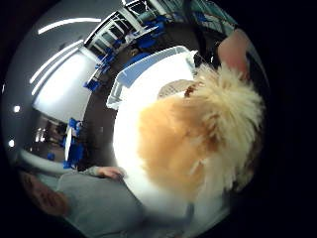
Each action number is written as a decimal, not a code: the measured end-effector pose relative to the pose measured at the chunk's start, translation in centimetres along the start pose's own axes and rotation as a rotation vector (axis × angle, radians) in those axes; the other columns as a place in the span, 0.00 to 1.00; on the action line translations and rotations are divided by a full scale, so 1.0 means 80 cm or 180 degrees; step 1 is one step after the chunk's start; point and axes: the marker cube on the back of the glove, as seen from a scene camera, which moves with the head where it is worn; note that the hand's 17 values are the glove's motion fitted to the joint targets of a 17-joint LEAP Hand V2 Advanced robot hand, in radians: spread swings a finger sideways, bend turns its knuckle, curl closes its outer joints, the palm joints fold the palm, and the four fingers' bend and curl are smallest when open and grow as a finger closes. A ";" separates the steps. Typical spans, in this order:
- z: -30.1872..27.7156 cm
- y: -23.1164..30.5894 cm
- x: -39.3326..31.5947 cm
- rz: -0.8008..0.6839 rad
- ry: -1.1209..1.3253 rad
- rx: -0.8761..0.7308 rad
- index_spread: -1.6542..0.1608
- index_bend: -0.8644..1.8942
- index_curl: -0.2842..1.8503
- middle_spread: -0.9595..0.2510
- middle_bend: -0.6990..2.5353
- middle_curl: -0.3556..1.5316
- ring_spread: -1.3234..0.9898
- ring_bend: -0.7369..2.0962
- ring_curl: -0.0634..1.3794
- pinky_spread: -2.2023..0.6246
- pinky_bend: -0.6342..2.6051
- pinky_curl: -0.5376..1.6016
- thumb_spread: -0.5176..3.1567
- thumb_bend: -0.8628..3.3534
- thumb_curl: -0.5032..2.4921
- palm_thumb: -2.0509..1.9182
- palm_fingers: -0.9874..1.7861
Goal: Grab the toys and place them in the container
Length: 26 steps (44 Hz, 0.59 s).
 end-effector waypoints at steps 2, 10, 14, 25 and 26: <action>0.015 -0.028 -0.022 -0.0052 -0.0190 -0.0056 0.67 0.44 0.28 0.55 0.37 0.41 0.37 0.65 0.40 0.64 0.50 0.44 0.36 0.23 0.45 0.67 0.72; 0.097 -0.152 -0.128 -0.0158 -0.0071 -0.0114 0.67 0.43 0.30 0.55 0.36 0.42 0.37 0.65 0.42 0.64 0.50 0.45 0.35 0.23 0.47 0.67 0.72; 0.150 -0.203 -0.171 -0.0275 0.0687 -0.0193 0.66 0.42 0.30 0.55 0.35 0.42 0.36 0.65 0.43 0.64 0.51 0.45 0.34 0.23 0.48 0.67 0.71; 0.205 -0.244 -0.236 -0.0631 0.0278 -0.0527 0.66 0.40 0.32 0.54 0.34 0.43 0.36 0.65 0.44 0.64 0.51 0.46 0.33 0.23 0.51 0.67 0.70; 0.209 -0.243 -0.235 -0.0609 0.0287 -0.0580 0.66 0.40 0.33 0.54 0.34 0.43 0.36 0.64 0.44 0.64 0.51 0.46 0.33 0.23 0.51 0.67 0.70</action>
